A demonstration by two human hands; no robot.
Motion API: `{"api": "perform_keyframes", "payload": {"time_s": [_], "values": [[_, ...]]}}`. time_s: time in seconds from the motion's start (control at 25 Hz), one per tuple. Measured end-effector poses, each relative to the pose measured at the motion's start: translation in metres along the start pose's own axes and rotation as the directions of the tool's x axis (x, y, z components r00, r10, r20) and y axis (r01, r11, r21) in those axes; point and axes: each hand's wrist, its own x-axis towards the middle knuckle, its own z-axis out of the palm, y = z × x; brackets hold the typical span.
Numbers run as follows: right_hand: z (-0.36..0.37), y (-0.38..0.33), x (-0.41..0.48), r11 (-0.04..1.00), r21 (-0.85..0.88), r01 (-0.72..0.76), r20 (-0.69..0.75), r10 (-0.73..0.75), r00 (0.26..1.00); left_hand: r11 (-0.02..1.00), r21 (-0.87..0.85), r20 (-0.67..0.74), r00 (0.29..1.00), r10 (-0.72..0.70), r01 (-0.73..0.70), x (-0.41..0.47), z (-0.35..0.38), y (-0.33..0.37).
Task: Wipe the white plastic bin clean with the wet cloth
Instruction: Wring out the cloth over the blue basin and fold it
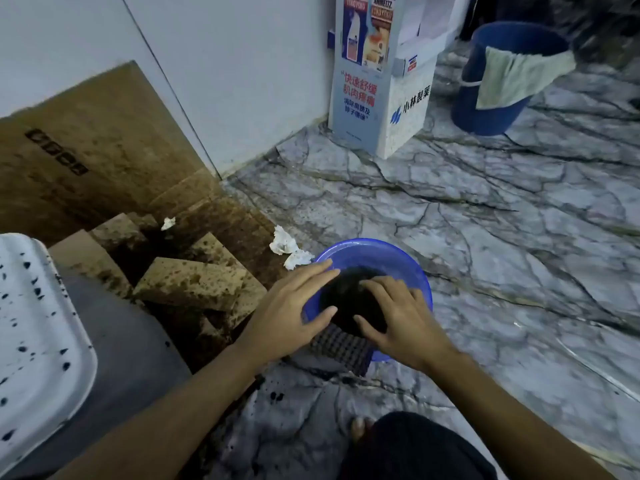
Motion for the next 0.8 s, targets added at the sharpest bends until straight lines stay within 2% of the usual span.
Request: {"api": "perform_keyframes", "payload": {"time_s": [0.28, 0.4, 0.48, 0.64, 0.8], "values": [[0.091, 0.024, -0.029, 0.992, -0.053, -0.114, 0.218, 0.123, 0.968, 0.997, 0.036, 0.28, 0.957, -0.07, 0.063, -0.041, 0.081, -0.067], [0.108, 0.026, -0.033, 0.978, -0.093, -0.185, 0.389, 0.207, 0.898, 0.987, 0.123, 0.33, 0.934, -0.134, 0.098, -0.049, 0.098, -0.083], [0.113, 0.025, -0.03, 0.973, -0.086, -0.214, 0.443, 0.229, 0.867, 0.971, 0.208, 0.339, 0.922, -0.185, 0.118, -0.051, 0.106, -0.087], [0.112, 0.025, -0.025, 0.968, 0.072, -0.24, 0.446, 0.184, 0.876, 0.949, 0.299, 0.368, 0.905, -0.212, 0.101, -0.049, 0.11, -0.088], [0.106, 0.022, -0.026, 0.943, 0.238, -0.233, 0.393, 0.126, 0.911, 0.957, 0.267, 0.377, 0.903, -0.209, 0.11, -0.045, 0.111, -0.087]]}}
